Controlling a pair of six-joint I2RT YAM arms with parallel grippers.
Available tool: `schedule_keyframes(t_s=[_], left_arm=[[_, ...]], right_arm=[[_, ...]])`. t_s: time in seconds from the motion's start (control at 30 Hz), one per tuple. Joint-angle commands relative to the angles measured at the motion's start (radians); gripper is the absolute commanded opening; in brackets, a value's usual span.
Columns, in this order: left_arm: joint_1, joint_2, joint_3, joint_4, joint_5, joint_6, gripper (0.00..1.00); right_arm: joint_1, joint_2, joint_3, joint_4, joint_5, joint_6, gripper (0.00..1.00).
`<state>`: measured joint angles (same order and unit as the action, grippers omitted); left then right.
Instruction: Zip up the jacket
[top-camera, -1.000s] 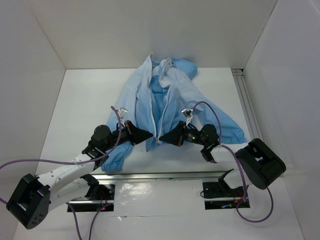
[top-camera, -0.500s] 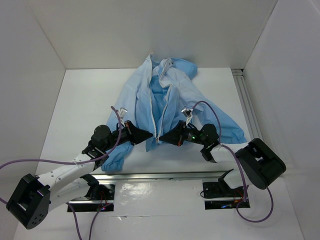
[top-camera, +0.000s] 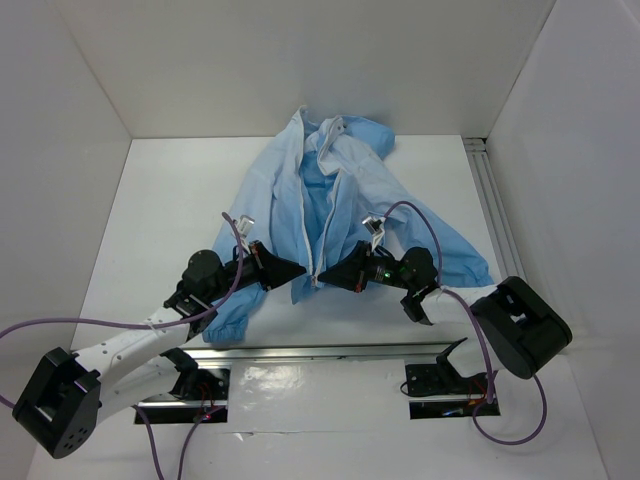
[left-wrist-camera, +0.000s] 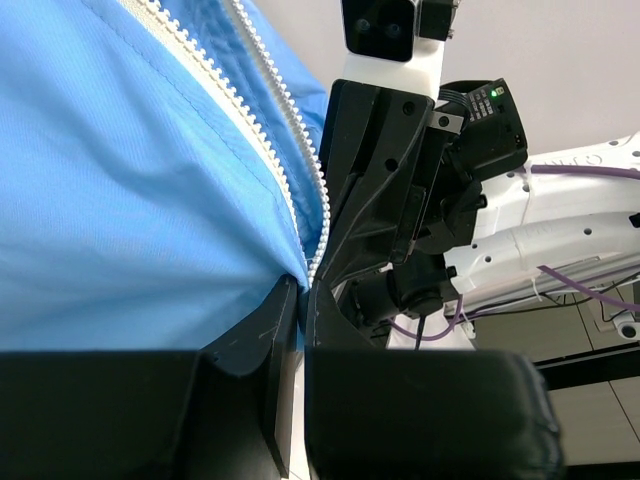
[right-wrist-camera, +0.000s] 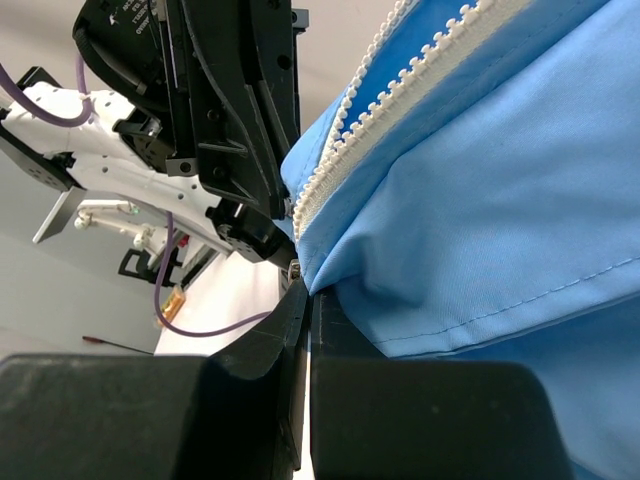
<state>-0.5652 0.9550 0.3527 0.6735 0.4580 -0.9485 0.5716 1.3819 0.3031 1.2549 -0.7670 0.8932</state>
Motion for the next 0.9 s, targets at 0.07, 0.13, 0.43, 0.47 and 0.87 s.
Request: schedule_keyframes(t_s=[0.07, 0.13, 0.43, 0.47, 0.87], left_arm=[[0.002, 0.008, 0.000, 0.074, 0.033, 0.002, 0.00], [0.002, 0.008, 0.000, 0.074, 0.033, 0.002, 0.00], [0.002, 0.008, 0.000, 0.083, 0.042, 0.002, 0.00], [0.002, 0.008, 0.000, 0.083, 0.042, 0.002, 0.00], [0.002, 0.018, -0.009, 0.092, 0.051, 0.002, 0.00]], right_arm=[[-0.004, -0.026, 0.033, 0.261, -0.012, 0.003, 0.00], [-0.004, -0.026, 0.033, 0.261, -0.012, 0.003, 0.00], [-0.022, -0.017, 0.033, 0.282, -0.012, 0.012, 0.00], [-0.022, -0.017, 0.033, 0.282, -0.012, 0.012, 0.00], [-0.022, 0.011, 0.042, 0.337, -0.002, 0.041, 0.00]])
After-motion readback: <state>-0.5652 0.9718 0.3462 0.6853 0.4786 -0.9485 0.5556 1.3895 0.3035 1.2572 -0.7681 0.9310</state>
